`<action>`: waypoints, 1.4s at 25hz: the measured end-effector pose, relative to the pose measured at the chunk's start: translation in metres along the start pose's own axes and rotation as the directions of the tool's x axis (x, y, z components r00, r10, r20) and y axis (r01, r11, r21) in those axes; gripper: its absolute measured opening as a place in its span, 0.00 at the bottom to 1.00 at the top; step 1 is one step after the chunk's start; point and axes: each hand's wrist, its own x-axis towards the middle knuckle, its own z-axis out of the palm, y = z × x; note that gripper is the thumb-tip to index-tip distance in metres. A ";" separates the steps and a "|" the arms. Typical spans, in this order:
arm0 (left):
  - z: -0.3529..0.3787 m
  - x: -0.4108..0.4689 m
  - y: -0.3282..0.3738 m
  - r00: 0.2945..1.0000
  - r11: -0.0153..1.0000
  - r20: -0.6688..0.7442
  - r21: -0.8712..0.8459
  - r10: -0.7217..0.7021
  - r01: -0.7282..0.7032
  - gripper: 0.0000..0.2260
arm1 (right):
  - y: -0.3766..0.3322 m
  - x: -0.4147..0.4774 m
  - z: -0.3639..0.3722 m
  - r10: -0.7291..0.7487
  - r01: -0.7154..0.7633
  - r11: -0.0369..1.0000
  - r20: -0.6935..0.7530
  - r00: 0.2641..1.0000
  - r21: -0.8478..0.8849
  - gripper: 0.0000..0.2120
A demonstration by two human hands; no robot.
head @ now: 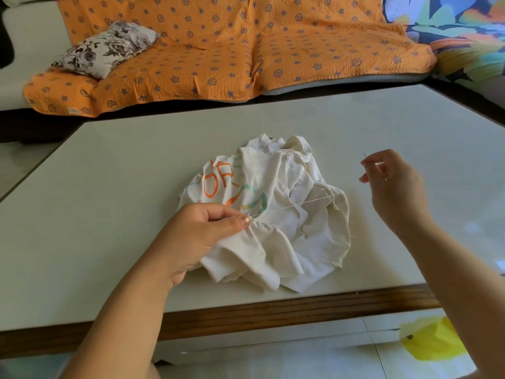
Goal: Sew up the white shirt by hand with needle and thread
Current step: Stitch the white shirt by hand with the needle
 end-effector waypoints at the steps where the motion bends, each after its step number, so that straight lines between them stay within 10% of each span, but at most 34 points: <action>1: -0.001 0.001 0.000 1.000 1.000 -0.018 0.011 0.004 -0.004 0.06 | 0.002 0.000 0.000 -0.009 0.009 1.000 -0.001 1.000 -0.018 0.07; 11: 0.000 -0.001 -0.003 0.998 0.997 -0.030 0.057 0.059 -0.057 0.03 | -0.012 -0.011 -0.008 0.094 -0.094 0.996 -0.004 0.996 0.005 0.06; 14: 0.005 -0.001 -0.002 0.996 0.996 -0.012 0.038 0.085 -0.085 0.05 | -0.058 -0.046 -0.001 -0.001 -0.053 0.972 0.232 0.973 0.227 0.04; 18: 0.012 -0.001 0.000 0.993 0.994 0.032 0.024 0.110 -0.111 0.07 | -0.093 -0.093 0.006 -0.065 -0.248 0.896 0.660 0.748 0.370 0.06; 31: 0.011 0.001 0.000 0.992 0.992 0.026 -0.016 0.123 -0.122 0.06 | -0.079 -0.097 0.000 -0.145 -0.012 0.929 0.392 0.909 0.371 0.04; 35: 0.010 0.002 0.000 0.992 0.991 0.032 -0.044 0.125 -0.123 0.08 | -0.082 -0.105 0.000 -0.143 -0.070 0.939 0.568 0.811 0.337 0.05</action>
